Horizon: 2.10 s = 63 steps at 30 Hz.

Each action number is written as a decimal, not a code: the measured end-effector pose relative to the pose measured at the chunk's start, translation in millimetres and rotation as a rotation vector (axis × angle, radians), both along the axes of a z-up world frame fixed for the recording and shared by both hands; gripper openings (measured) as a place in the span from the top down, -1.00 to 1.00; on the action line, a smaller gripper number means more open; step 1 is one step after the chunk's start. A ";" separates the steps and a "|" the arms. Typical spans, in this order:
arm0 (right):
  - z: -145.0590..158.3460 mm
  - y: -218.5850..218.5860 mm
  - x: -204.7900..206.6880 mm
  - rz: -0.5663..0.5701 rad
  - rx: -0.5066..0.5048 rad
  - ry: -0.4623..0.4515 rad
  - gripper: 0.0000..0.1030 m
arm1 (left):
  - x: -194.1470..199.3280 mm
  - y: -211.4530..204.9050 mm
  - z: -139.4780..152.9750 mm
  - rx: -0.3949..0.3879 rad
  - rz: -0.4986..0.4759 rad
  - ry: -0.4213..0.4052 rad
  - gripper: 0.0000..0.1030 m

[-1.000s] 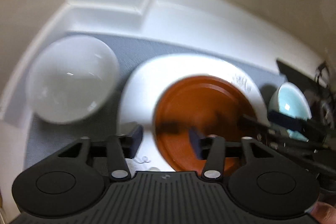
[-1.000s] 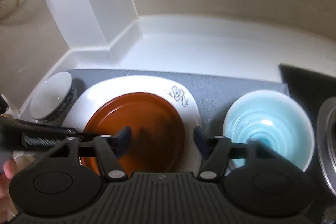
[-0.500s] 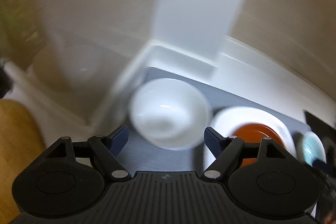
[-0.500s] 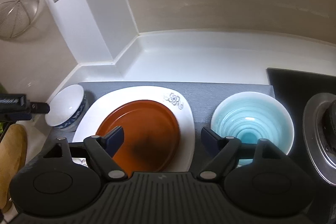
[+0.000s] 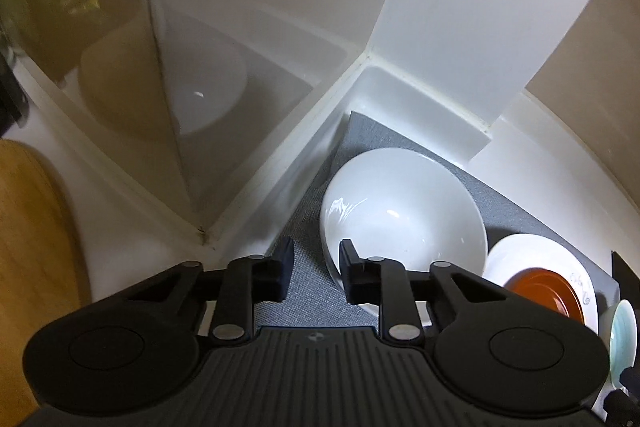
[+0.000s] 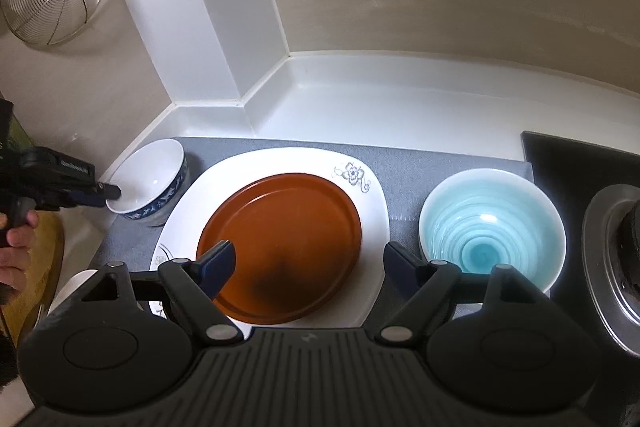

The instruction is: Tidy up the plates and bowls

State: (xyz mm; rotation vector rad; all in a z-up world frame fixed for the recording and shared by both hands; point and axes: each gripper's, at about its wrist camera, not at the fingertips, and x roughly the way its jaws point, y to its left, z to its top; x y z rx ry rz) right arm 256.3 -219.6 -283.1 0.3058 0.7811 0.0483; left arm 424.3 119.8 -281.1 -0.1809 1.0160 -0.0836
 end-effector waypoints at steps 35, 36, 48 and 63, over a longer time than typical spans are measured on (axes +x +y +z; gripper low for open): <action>-11.6 152.4 175.4 0.542 -0.202 0.079 -0.29 | 5.7 12.1 -16.1 -0.077 0.031 0.074 0.44; -13.9 151.3 176.8 0.530 -0.184 0.093 -0.15 | 6.9 11.3 -19.1 -0.083 0.027 0.081 0.45; -16.3 164.5 156.9 0.570 -0.142 0.157 0.61 | -19.0 19.5 -27.5 -0.079 -0.024 0.145 0.72; -24.7 177.5 140.2 0.573 -0.129 0.159 0.28 | -27.1 35.6 -37.2 -0.098 -0.009 0.118 0.45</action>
